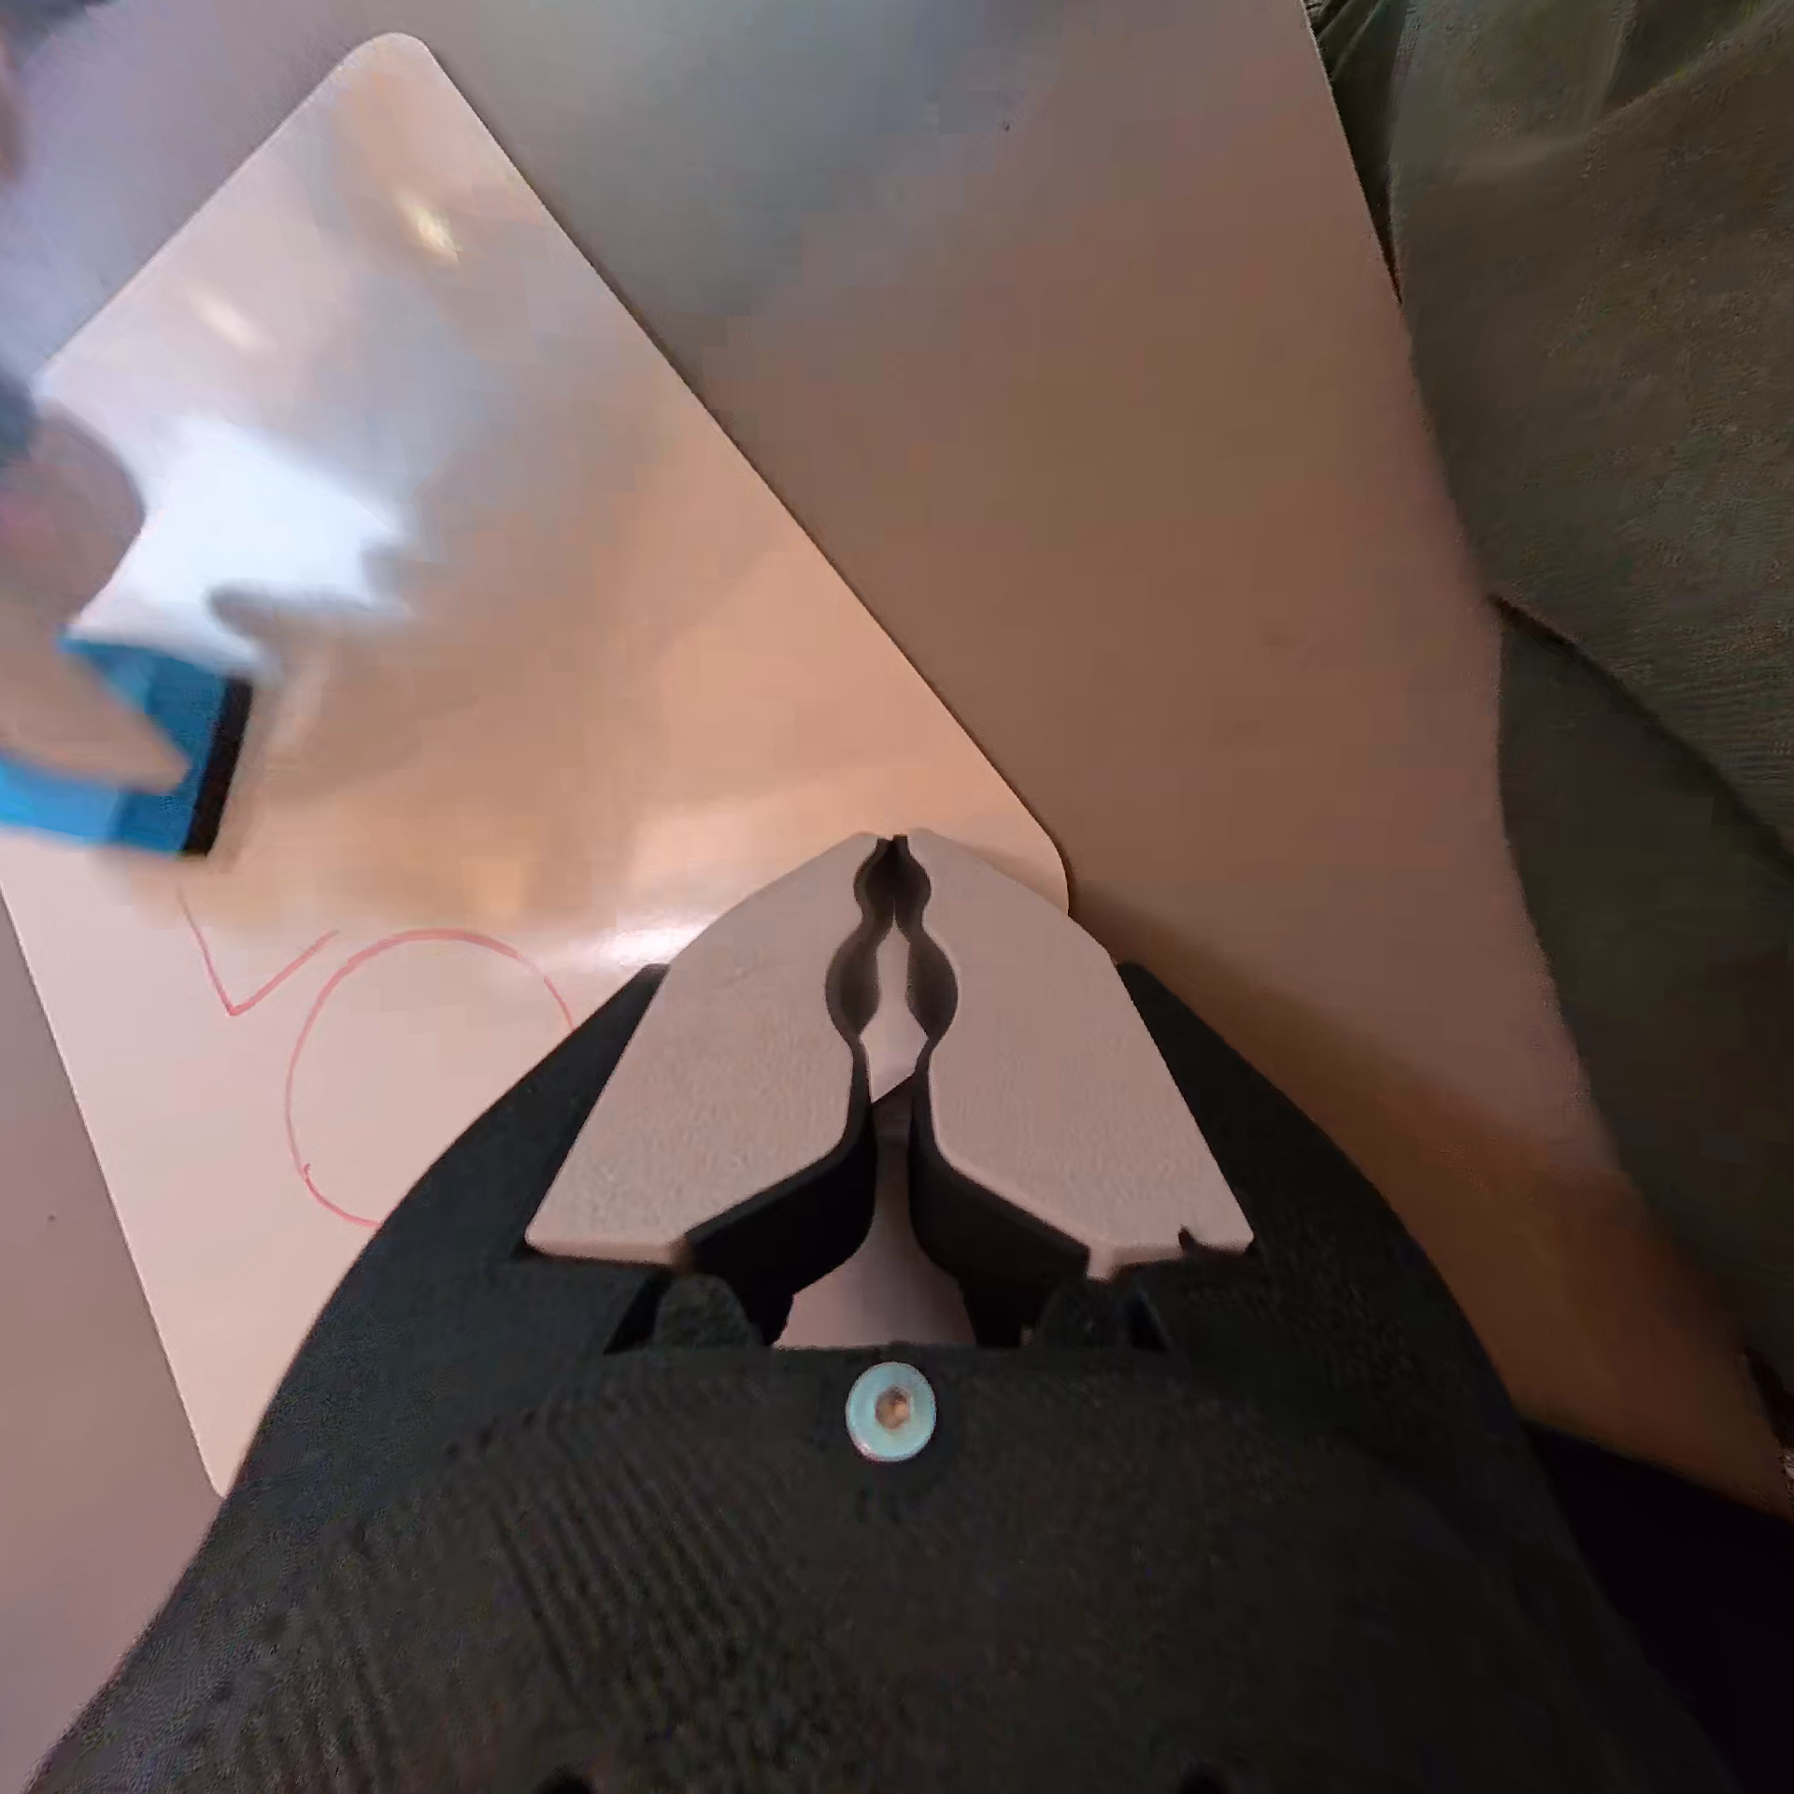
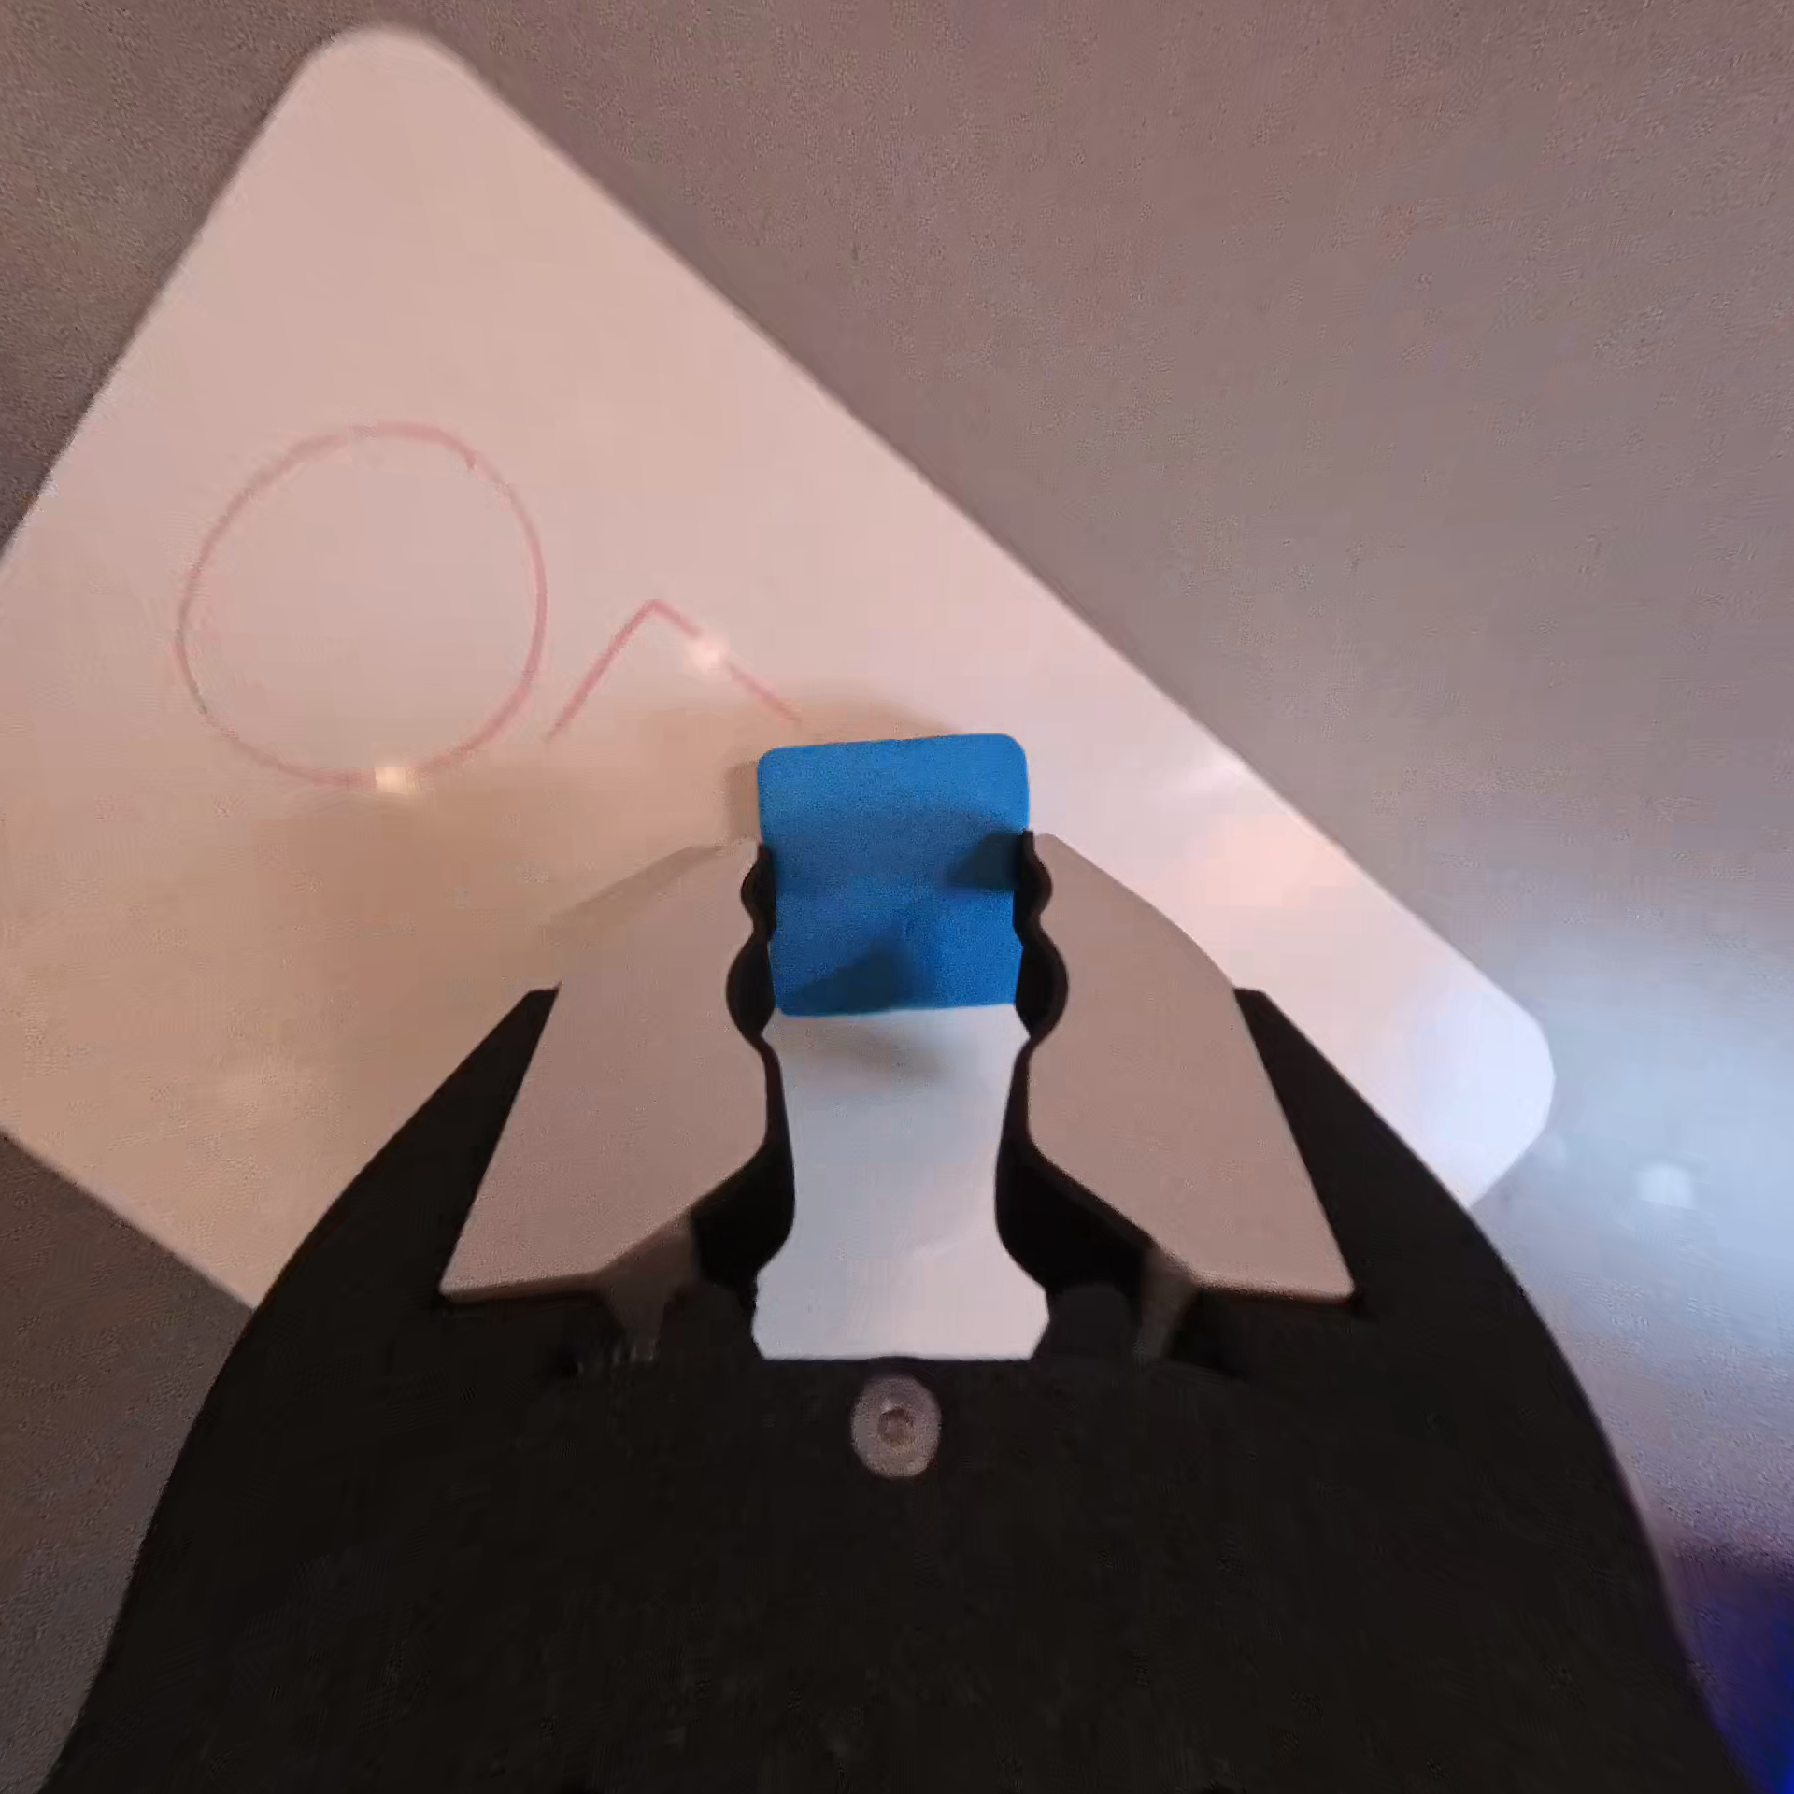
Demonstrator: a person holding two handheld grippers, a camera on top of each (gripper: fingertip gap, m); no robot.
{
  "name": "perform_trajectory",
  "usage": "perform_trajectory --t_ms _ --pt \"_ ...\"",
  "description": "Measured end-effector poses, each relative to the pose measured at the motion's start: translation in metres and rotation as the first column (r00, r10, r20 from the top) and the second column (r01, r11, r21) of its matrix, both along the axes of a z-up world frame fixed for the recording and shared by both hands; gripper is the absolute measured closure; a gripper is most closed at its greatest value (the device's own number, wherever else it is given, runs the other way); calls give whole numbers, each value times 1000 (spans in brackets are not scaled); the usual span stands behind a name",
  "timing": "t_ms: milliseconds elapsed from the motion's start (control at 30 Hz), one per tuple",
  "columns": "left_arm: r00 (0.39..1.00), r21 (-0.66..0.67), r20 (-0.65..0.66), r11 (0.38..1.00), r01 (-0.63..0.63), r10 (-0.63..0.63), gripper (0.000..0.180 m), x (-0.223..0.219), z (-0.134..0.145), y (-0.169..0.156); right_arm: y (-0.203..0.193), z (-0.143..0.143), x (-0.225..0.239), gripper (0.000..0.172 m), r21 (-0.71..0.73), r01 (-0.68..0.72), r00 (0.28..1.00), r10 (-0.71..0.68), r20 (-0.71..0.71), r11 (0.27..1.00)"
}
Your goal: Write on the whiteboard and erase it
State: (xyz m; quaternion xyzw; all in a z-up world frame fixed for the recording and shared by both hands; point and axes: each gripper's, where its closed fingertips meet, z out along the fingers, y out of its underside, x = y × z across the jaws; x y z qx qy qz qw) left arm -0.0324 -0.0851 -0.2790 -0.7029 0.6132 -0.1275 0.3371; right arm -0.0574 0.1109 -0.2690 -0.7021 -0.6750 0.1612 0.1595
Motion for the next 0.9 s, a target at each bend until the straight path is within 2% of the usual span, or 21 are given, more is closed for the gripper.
perform_trajectory --t_ms 33,100,167,233,267,333,367,433,500,533,633,667,700,733,800,833,867,900 --pt "1000 -2 4 1000 -2 2 179 0 0 0 -6 0 -20 124 7 -17 999 17 -35 1000" --pt "1000 -4 4 1000 -2 2 180 0 0 0 -56 0 -44 124 14 -182 981 182 -68 983" --pt "1000 -4 2 1000 1 -1 180 0 0 -1 -93 0 -26 124 5 -309 951 309 -10 951" --pt "1000 -4 4 1000 3 -3 179 0 0 -1 -78 0 -4 124 -34 -278 959 279 41 960" --pt "1000 -6 7 1000 3 -3 179 0 0 -1 -49 0 -4 124 -2 -192 980 192 57 981" --pt "1000 -5 11 1000 4 -3 179 0 0 -1 -13 0 -28 124 -5 -73 997 73 -10 997" --pt "1000 -8 13 1000 1 -1 179 0 0 -1 -17 0 -44 124 6 -78 996 78 -44 997" --pt "1000 -14 16 1000 1 -1 179 0 0 -1 -65 0 -54 124 -6 -230 971 229 -61 973" --pt "1000 -16 16 1000 3 -3 180 0 0 -2 -101 0 -30 124 -6 -346 938 346 -15 938" --pt "1000 -15 17 1000 5 -5 179 0 0 -1 -99 0 -17 124 -25 -345 938 345 -5 938" --pt "1000 -14 17 1000 4 -4 179 0 0 -1 -21 0 -19 124 0 -99 995 99 4 995" --pt "1000 -11 18 1000 2 -2 179 0 0 -1 -11 0 -32 124 -18 -48 999 47 -28 999" --pt "1000 -13 21 1000 -1 1 179 0 0 -1 -19 -1 -45 124 1 -76 996 76 -50 997" --pt "1000 -16 23 1000 -1 1 179 0 0 -1 -45 -1 -54 124 -3 -161 985 161 -60 987" --pt "1000 -15 20 1000 2 -2 179 0 0 -1 -104 0 -42 124 -26 -333 943 332 -34 943" --pt "1000 -14 21 1000 3 -3 179 0 0 -1 -120 0 -27 124 -27 -389 921 389 -12 921" --pt "1000 -12 21 1000 5 -5 179 0 0 -1 -118 0 -15 124 -38 -395 918 396 3 918" --pt "1000 -9 20 1000 5 -5 179 0 0 -1 -101 0 -7 124 -55 -339 940 341 20 939"
